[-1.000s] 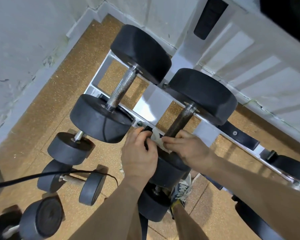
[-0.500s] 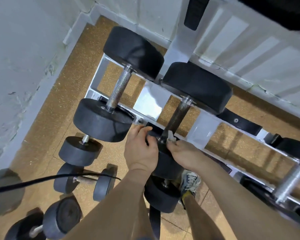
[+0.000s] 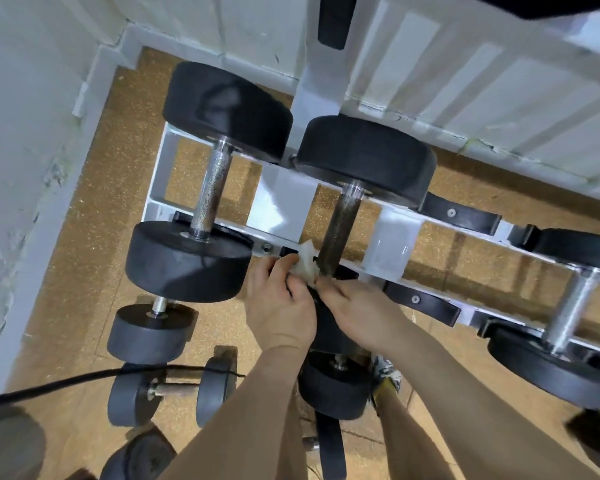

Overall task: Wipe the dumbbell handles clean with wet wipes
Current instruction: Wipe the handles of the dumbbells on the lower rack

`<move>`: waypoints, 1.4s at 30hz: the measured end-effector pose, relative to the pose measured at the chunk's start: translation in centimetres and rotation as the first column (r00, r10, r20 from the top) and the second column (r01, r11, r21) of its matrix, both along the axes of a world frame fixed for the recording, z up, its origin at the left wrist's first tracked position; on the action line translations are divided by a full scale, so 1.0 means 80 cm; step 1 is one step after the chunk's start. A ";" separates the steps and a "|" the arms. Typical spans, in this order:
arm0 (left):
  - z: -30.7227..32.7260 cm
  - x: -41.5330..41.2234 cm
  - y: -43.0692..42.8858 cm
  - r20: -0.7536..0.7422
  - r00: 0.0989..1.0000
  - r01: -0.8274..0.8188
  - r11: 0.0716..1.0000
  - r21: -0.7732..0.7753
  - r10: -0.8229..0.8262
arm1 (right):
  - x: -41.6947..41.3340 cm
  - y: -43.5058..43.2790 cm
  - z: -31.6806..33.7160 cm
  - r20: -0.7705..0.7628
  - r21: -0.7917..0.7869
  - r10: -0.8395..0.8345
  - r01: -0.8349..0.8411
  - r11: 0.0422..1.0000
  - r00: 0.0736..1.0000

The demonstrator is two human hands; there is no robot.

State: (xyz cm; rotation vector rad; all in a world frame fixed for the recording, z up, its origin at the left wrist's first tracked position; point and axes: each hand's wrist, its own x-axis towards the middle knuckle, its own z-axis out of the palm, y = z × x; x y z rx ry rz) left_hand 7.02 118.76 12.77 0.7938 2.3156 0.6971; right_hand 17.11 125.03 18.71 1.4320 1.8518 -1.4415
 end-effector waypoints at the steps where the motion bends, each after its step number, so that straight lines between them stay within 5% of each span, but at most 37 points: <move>1: 0.001 0.000 0.000 -0.002 1.000 0.000 1.000 0.005 0.000 | 0.006 -0.003 0.003 0.036 0.063 0.044 -0.046 0.997 0.998; 5: 0.001 0.000 0.000 -0.010 1.000 0.004 1.000 -0.004 -0.004 | 0.016 0.008 -0.005 0.199 0.041 0.136 -0.147 0.988 0.971; 9: 0.004 0.001 0.000 -0.018 1.000 -0.009 1.000 0.015 0.009 | 0.003 0.021 -0.022 0.133 -0.174 -0.005 0.028 0.984 0.991; 15: 0.014 -0.004 0.005 0.030 0.998 0.060 0.996 -0.068 -0.058 | 0.010 0.004 -0.028 -0.074 0.154 -0.210 0.219 0.964 0.975; 17: 0.020 -0.013 0.012 0.052 0.989 0.147 0.975 -0.165 -0.140 | 0.004 0.014 -0.035 -0.157 0.105 -0.431 0.449 0.887 0.889; 20: 0.023 -0.030 0.044 0.057 0.961 0.271 0.884 -0.381 -0.270 | 0.006 0.022 -0.048 -0.246 -0.060 -0.729 0.741 0.669 0.639; 23: 0.025 -0.033 0.079 0.071 0.924 0.367 0.820 -0.439 -0.375 | 0.007 0.027 -0.060 -0.285 -0.032 -0.830 0.861 0.507 0.479; 25: 0.024 -0.034 0.094 0.077 0.934 0.353 0.859 -0.371 -0.350 | 0.007 0.037 -0.067 -0.334 -0.005 -0.863 0.915 0.404 0.380; 29: 0.015 -0.032 0.107 0.259 0.957 0.141 0.990 -0.014 -0.133 | 0.007 0.047 -0.072 -0.369 0.126 -0.741 0.820 0.559 0.561; 32: 0.002 -0.018 0.113 0.231 0.935 0.269 0.962 0.033 -0.270 | 0.012 0.041 -0.074 -0.354 0.263 -0.603 0.695 0.669 0.715; 34: -0.003 -0.017 0.119 0.200 0.944 0.263 0.964 0.025 -0.263 | 0.018 0.039 -0.072 -0.352 0.282 -0.615 0.706 0.649 0.706; 36: -0.005 -0.026 0.124 0.169 0.972 0.169 0.986 -0.003 -0.166 | 0.022 0.046 -0.067 -0.373 0.161 -0.747 0.831 0.532 0.550; 39: -0.003 -0.034 0.127 0.145 0.989 -0.003 1.000 0.014 0.001 | 0.020 0.061 -0.064 -0.338 -0.088 -0.923 0.971 0.223 0.182; 42: 0.000 -0.023 0.130 -0.020 0.996 0.088 0.995 0.040 -0.087 | 0.001 0.073 -0.068 -0.376 -0.144 -0.926 0.986 0.079 0.019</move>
